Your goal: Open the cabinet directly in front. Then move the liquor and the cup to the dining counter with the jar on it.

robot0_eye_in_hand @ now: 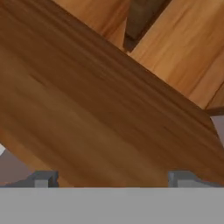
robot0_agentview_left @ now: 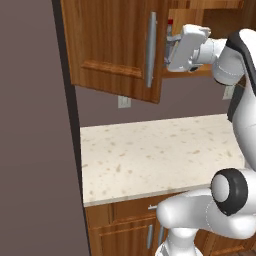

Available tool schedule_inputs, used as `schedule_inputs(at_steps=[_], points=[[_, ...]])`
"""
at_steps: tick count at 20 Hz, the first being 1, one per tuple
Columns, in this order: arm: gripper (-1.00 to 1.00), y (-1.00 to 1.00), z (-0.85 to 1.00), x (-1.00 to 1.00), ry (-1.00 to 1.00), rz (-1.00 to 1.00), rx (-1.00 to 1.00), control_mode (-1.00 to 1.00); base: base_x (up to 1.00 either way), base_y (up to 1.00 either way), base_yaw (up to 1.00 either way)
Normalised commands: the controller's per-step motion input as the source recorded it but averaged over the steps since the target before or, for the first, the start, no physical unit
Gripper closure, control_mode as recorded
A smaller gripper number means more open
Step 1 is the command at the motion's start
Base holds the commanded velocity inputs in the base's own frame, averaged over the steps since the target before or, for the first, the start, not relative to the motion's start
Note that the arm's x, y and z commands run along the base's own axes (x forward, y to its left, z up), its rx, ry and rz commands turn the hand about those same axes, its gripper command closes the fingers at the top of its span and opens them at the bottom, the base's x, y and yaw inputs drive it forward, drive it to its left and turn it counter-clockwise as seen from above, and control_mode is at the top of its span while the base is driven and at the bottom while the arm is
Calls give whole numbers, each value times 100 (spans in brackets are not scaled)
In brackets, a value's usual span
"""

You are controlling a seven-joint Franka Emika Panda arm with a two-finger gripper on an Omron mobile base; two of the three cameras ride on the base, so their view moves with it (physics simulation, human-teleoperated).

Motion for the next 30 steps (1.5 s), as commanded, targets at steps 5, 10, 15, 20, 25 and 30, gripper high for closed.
schedule_inputs(at_steps=[5, 10, 15, 20, 25, 30], points=[[-100, 100, -28, -68, -16, 21, -5, -100, 0, 0, 0], [-100, 100, -40, -5, -12, 10, -8, -100, 0, 0, 0], [-100, 100, -56, 60, -3, 3, -5, -100, 0, 0, 0], [-100, 100, -75, 98, 0, 0, 0, -100, 0, 0, 0], [-100, 89, -54, 94, -14, -28, -16, -100, 0, 0, 0], [-100, 70, -9, 29, -17, -27, -12, -100, 0, 0, 0]])
